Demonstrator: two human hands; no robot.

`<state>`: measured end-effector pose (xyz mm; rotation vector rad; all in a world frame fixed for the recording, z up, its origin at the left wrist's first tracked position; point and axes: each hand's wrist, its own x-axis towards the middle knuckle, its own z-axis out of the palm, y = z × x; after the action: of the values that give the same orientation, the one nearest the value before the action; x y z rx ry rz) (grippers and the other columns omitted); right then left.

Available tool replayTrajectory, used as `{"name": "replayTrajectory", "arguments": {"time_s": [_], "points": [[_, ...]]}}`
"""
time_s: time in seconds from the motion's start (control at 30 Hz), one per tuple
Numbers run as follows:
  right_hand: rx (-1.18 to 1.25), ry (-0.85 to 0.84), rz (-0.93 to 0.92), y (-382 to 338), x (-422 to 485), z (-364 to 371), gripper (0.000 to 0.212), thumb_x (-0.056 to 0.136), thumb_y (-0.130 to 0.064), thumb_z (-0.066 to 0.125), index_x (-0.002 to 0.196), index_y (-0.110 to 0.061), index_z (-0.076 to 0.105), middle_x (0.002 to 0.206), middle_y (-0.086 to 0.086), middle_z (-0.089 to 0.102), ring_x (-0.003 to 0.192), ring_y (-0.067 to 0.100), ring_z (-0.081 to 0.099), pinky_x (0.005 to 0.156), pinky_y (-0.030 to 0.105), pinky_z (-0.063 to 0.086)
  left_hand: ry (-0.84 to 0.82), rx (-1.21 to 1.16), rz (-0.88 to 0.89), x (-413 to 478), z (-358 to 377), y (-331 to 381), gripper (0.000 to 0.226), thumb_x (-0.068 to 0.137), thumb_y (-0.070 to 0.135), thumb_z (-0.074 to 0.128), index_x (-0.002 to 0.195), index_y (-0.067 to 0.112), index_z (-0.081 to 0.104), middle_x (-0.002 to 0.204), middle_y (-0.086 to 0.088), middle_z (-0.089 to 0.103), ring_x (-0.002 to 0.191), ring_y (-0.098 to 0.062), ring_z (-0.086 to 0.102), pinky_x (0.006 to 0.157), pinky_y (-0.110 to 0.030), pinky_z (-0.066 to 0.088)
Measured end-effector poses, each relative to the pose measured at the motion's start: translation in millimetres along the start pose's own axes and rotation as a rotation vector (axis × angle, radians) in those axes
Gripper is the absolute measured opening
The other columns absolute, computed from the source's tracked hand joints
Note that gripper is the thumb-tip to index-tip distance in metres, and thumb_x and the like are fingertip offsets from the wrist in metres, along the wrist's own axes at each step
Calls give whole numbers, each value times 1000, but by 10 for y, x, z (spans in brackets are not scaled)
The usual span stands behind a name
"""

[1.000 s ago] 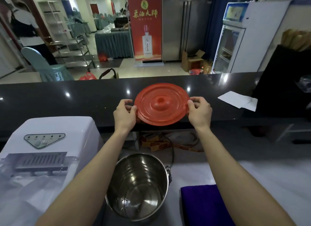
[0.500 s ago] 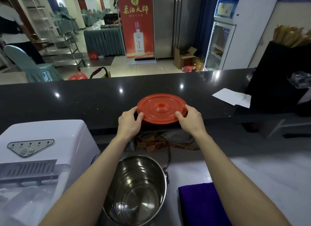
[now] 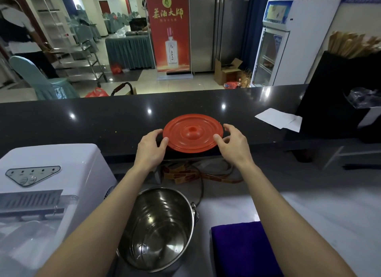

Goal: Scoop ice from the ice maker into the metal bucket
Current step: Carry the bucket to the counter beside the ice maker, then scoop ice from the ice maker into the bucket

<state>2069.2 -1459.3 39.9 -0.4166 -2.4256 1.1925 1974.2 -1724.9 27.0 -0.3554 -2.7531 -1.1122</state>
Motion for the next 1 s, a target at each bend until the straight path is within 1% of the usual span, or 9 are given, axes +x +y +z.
{"name": "replayTrajectory", "arguments": {"time_s": [0.17,0.33,0.47,0.53,0.6,0.7,0.77,0.9,1.0], "points": [[39,10,-93,-73,-83,-77,61,100,-44,68,152,-19,52,137,-2,64,109,3,64,99,30,52,39,-20,14,-130,-118,65,54,108,41,60,157,19,52,157,1,56,150,-20,46,124,-42,38],[108,-50,-206,-216,-236,-61,65,98,-45,71,155,-22,50,149,-7,57,122,0,60,97,24,53,101,-16,84,-370,-288,193,54,108,37,62,159,21,50,159,3,54,151,-16,45,125,-40,37],[170,-133,-260,-316,-379,20,66,98,-43,73,156,-24,49,147,-6,59,122,5,65,92,20,58,122,-8,89,-571,-459,237,55,108,35,63,159,21,49,160,2,54,150,-15,45,124,-37,38],[191,-150,-269,-346,-455,55,65,98,-41,74,156,-24,50,146,-7,60,124,4,63,89,16,57,129,3,75,-664,-542,246,54,108,33,63,159,21,50,157,0,56,148,-15,48,119,-32,39],[197,-158,-281,-373,-537,84,65,98,-40,73,156,-23,50,147,-8,59,127,1,60,91,18,57,137,9,51,-745,-624,245,53,108,32,64,158,21,52,153,-1,60,144,-16,51,112,-27,39],[207,-176,-291,-432,-661,104,64,99,-40,73,156,-23,49,150,-11,57,131,-2,56,95,26,59,138,0,46,-844,-727,233,52,108,32,64,157,22,53,150,-1,61,141,-16,53,110,-29,41],[197,-182,-295,-496,-755,120,63,99,-40,72,155,-24,50,151,-12,56,131,-2,57,95,28,60,128,-13,58,-913,-794,213,52,108,33,64,157,23,53,150,-1,61,141,-15,54,111,-32,43],[171,-181,-303,-673,-982,179,62,99,-39,73,155,-25,51,152,-9,57,129,1,60,91,18,57,123,-46,103,-1066,-953,192,50,107,32,65,155,23,55,148,-1,63,137,-13,57,113,-36,48],[171,-165,-296,-856,-1197,262,61,99,-37,74,154,-24,51,148,-6,59,122,6,65,90,18,55,129,-66,142,-1198,-1160,145,49,107,32,65,153,23,57,146,1,64,136,-11,57,110,-31,46]]}}
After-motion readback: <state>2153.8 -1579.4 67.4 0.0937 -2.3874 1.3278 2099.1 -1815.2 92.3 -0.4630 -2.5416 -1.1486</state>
